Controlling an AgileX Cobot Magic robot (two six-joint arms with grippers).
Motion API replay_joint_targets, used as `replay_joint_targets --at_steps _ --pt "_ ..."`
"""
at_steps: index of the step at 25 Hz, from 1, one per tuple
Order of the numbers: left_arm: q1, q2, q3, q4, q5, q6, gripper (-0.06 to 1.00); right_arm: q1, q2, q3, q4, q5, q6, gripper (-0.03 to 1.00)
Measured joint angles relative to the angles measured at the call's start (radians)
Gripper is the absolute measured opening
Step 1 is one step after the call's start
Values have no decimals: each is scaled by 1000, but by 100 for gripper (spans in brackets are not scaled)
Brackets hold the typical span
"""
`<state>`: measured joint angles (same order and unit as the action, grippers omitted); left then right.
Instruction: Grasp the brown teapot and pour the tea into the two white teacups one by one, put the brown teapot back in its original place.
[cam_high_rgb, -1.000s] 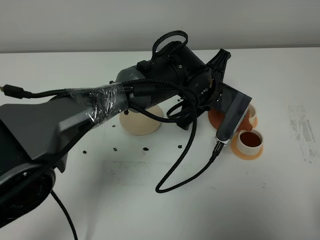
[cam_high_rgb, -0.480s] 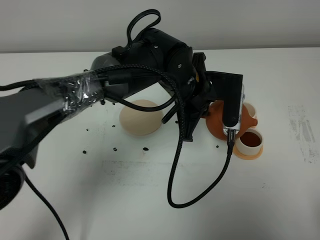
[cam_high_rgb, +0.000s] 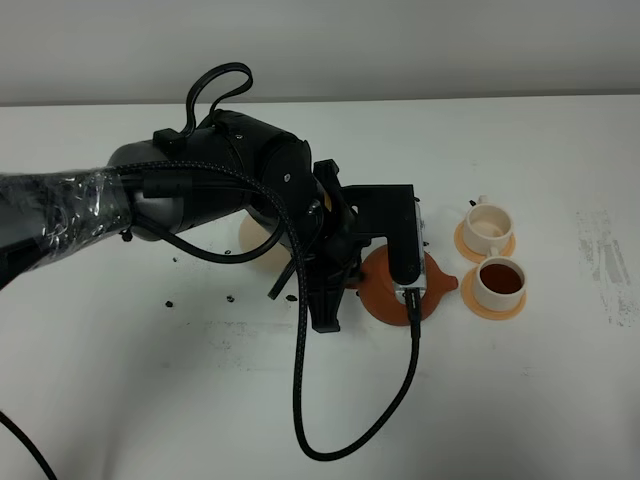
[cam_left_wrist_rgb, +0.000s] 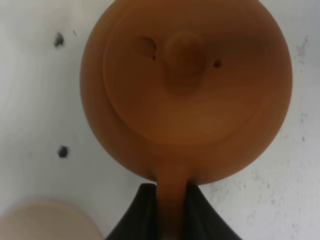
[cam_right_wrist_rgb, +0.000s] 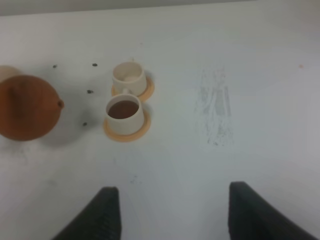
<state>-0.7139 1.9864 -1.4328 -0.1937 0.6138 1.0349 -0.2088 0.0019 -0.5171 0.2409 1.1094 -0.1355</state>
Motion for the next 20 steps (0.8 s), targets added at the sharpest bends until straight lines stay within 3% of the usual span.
replay_joint_targets --at_steps 6,20 --pt "4 71 1 -33 -40 -53 8 0 0 0 0 0 0 46" --pt "48 62 -21 -27 -74 -34 8 0 0 0 0 0 0 46"
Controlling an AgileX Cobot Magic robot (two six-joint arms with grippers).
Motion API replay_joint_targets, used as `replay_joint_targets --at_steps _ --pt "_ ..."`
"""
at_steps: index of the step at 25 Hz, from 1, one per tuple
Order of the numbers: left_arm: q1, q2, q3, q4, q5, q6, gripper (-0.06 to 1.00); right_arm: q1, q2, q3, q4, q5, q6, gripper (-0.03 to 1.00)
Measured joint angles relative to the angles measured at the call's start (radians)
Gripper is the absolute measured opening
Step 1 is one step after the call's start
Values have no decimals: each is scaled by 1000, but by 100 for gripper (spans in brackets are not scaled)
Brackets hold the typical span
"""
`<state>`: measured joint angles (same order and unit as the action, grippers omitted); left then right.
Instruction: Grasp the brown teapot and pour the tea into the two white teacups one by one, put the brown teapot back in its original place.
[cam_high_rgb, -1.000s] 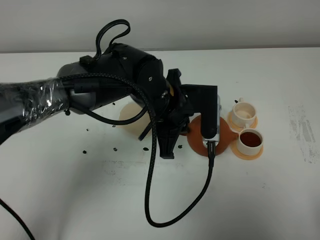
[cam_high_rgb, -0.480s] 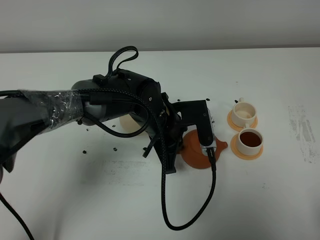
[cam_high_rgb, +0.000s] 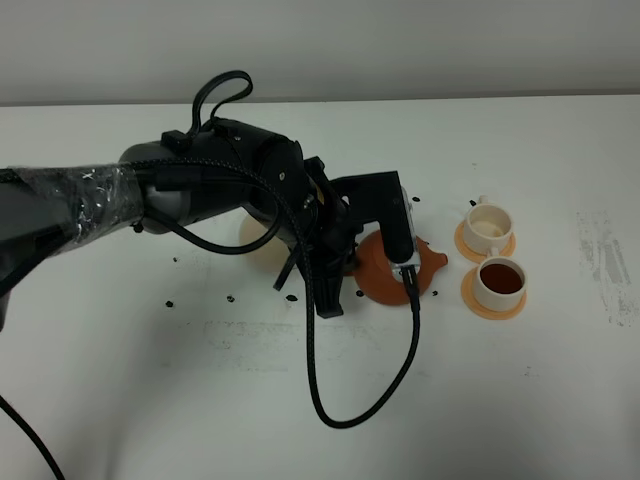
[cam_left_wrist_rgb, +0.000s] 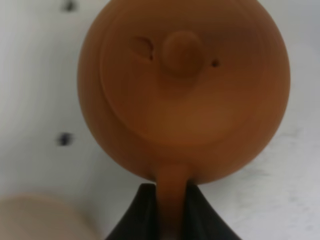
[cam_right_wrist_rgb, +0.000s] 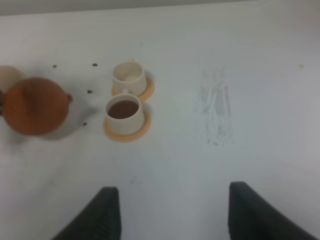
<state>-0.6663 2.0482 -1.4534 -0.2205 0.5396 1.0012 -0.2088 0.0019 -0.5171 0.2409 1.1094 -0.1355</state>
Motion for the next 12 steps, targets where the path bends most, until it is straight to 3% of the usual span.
replay_joint_targets --at_steps 12 --pt "40 77 -292 121 0 14 8 0 0 0 0 0 0 46"
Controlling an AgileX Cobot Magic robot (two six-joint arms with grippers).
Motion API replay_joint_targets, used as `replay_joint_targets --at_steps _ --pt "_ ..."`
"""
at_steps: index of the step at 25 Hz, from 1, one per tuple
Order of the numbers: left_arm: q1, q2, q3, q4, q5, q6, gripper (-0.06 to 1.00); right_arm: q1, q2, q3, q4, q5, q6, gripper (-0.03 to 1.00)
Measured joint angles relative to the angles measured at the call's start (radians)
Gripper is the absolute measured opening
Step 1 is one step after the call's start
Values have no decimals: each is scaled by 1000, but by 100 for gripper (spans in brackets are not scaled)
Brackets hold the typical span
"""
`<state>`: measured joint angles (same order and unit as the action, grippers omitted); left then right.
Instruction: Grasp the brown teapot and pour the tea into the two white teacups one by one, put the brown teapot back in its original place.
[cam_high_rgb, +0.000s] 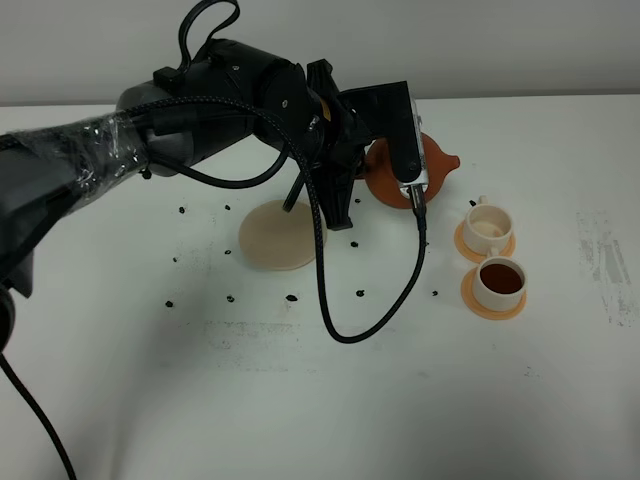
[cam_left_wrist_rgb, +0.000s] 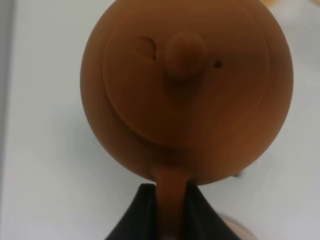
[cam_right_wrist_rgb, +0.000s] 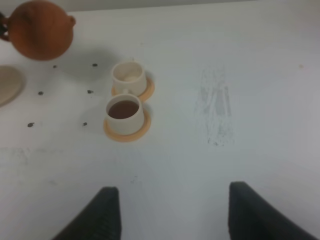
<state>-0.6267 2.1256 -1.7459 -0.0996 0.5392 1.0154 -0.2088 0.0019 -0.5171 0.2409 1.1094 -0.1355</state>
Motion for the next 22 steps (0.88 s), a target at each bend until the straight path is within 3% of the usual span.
replay_joint_targets --at_steps 7,11,22 --pt "1 97 -121 10 7 43 8 0 0 0 0 0 0 46" --pt "1 131 -128 10 8 91 8 0 0 0 0 0 0 46" --pt "-26 151 -129 48 -58 104 8 0 0 0 0 0 0 46"
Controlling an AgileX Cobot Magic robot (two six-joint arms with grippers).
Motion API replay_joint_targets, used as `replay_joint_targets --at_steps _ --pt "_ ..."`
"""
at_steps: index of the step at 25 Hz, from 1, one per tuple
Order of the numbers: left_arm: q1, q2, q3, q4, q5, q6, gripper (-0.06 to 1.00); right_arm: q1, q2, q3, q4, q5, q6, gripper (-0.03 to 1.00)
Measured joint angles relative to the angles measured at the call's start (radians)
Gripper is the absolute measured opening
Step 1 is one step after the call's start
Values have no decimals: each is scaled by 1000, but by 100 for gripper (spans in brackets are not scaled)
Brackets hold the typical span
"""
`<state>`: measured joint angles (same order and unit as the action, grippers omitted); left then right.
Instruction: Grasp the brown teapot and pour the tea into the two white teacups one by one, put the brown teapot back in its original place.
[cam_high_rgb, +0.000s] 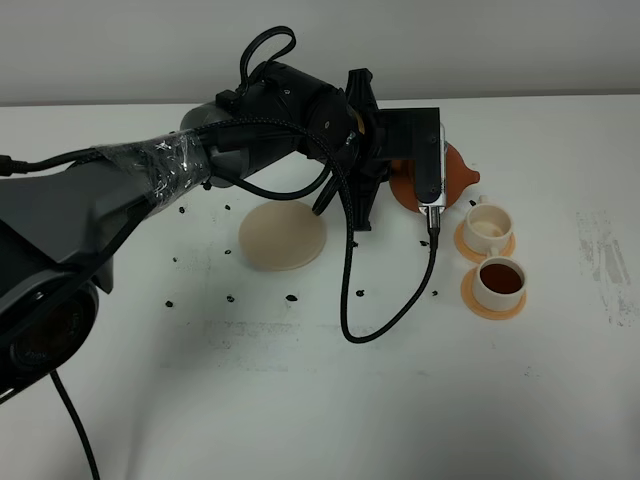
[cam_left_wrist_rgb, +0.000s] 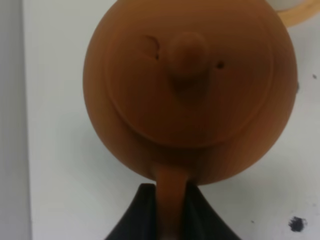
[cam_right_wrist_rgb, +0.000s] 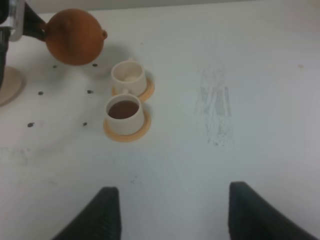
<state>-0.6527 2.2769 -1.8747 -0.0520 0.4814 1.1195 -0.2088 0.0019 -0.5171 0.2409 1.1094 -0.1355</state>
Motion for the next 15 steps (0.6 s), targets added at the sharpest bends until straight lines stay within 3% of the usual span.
replay_joint_targets --at_steps 15 --pt "-39 15 0 106 -71 0 8 0 0 0 0 0 1 46"
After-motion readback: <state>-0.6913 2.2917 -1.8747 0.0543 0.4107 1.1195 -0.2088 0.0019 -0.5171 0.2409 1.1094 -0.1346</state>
